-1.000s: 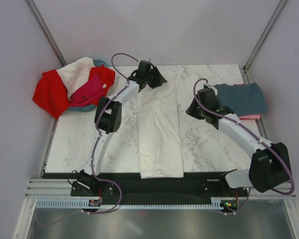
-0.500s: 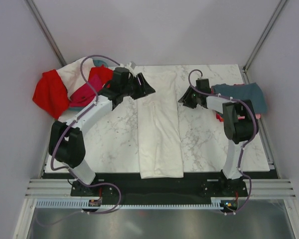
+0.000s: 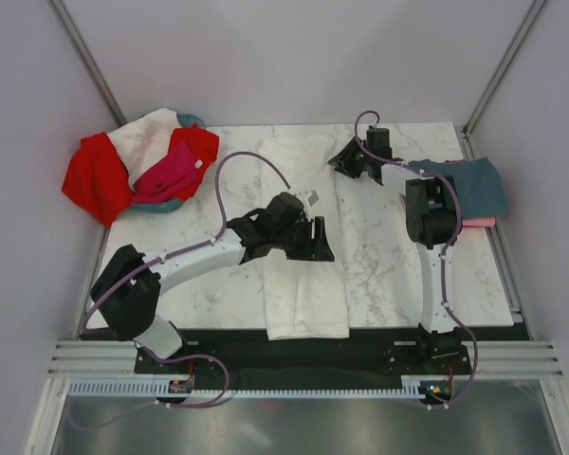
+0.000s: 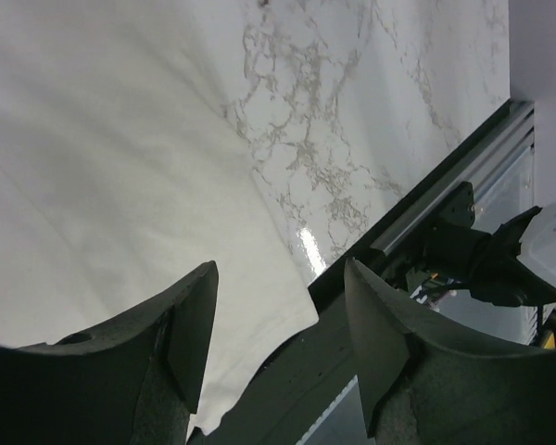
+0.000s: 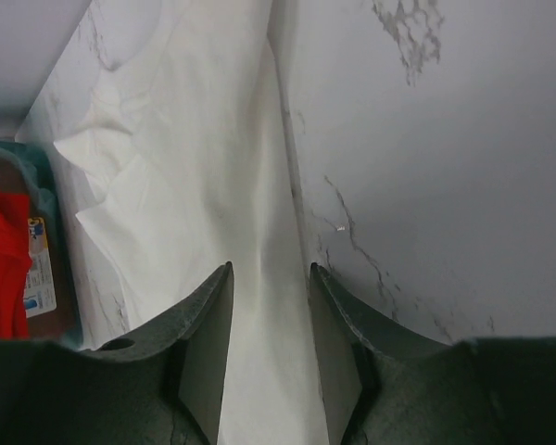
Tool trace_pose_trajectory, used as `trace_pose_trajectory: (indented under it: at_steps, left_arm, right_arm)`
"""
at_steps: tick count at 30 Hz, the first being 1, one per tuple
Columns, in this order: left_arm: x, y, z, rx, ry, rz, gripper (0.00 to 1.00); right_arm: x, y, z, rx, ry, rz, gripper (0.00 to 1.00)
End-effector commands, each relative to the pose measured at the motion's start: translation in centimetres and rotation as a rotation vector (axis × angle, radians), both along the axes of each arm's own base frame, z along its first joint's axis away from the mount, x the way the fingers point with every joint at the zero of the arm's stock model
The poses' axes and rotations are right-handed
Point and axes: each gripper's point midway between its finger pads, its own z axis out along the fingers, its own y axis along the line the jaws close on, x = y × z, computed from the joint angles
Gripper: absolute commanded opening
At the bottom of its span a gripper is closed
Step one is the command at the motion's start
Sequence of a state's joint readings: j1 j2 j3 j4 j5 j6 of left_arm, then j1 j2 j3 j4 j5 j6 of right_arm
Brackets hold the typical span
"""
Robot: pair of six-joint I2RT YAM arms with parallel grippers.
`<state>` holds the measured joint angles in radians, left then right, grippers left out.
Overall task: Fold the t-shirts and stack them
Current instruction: Fold the tshirt
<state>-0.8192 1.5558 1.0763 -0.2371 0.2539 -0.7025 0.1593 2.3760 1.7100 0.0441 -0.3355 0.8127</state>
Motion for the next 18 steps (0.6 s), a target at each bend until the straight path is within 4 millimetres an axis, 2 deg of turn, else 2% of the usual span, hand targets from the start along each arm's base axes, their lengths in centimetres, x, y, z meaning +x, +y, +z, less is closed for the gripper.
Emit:
trace_pose_trajectory:
  at_steps: [1, 6, 7, 10, 11, 13, 16, 17, 18]
  left_arm:
    - [-1.4, -1.1, -1.5, 0.043, 0.018, 0.015, 0.64]
    - [-3.3, -2.2, -4.7, 0.093, 0.078, -0.014, 0.62]
    - [-3.5, -2.2, -6.3, 0.115, 0.104, -0.014, 0.61]
    - [-4.3, -1.9, -9.2, 0.142, 0.170, -0.018, 0.59]
    - [-4.7, -1.9, -9.6, 0.140, 0.186, -0.023, 0.58]
    - [-5.3, -1.5, -10.5, 0.129, 0.205, -0.020, 0.57]
    - [-6.4, -0.9, -11.8, 0.137, 0.240, -0.037, 0.57]
    - [-6.8, -0.7, -12.1, 0.138, 0.256, -0.048, 0.57]
    - [-7.4, -0.3, -12.7, 0.151, 0.273, -0.054, 0.57]
  right_arm:
    - [1.2, -0.4, -2.0, -0.007, 0.037, -0.030, 0.45]
    - [2.3, -0.7, -3.8, -0.033, 0.069, -0.055, 0.36]
    - [2.5, -0.7, -4.1, -0.033, 0.069, -0.061, 0.36]
    - [3.6, -0.6, -4.7, -0.023, 0.070, -0.078, 0.34]
    - [3.7, -0.7, -5.7, -0.022, 0.092, -0.088, 0.33]
    - [4.7, -0.7, -5.3, -0.022, 0.072, -0.101, 0.33]
    - [5.9, -0.9, -5.9, -0.027, 0.069, -0.126, 0.34]
    - [6.0, -0.8, -6.7, -0.027, 0.080, -0.133, 0.32]
    - [6.8, -0.8, -5.9, -0.020, 0.056, -0.139, 0.30]
